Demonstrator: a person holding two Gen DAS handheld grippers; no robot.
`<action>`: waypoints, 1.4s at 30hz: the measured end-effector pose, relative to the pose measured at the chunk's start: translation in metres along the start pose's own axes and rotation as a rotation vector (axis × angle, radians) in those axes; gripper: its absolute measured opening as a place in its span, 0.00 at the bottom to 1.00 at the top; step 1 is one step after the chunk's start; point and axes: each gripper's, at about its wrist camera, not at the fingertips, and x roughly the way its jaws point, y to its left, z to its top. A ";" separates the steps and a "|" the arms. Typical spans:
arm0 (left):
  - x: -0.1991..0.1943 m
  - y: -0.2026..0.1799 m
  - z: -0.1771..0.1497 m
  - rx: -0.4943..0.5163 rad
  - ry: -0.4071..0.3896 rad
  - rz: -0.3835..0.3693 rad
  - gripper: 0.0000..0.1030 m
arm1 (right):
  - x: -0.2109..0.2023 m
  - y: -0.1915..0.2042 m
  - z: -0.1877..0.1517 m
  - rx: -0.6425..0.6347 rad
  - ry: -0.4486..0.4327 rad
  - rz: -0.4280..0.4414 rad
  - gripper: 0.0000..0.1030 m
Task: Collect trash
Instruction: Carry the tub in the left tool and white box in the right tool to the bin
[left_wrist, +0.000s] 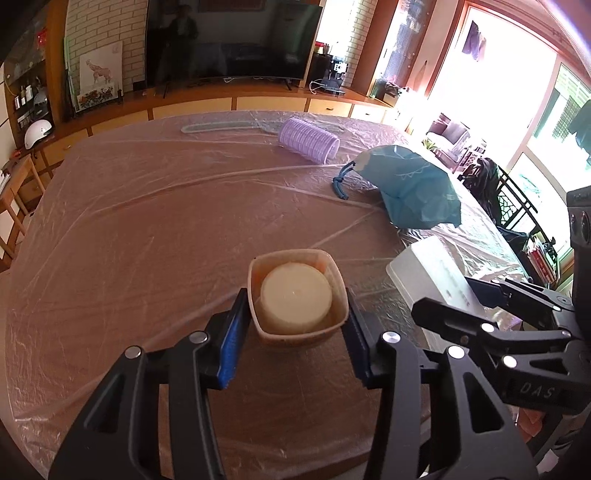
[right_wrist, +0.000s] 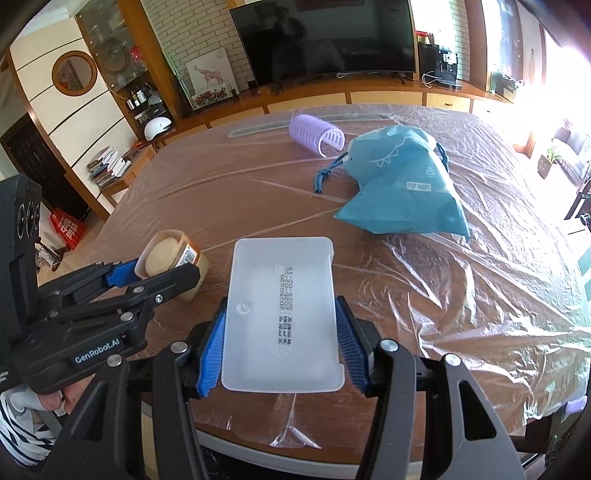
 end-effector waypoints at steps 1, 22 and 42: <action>-0.002 -0.001 -0.002 0.002 -0.001 -0.002 0.47 | -0.002 0.002 -0.001 -0.001 -0.002 0.000 0.52; -0.044 -0.043 -0.039 -0.027 -0.036 0.059 0.47 | -0.050 -0.014 -0.034 -0.037 -0.033 0.077 0.52; -0.078 -0.091 -0.098 -0.024 -0.033 0.071 0.47 | -0.095 -0.016 -0.109 -0.065 -0.001 0.119 0.52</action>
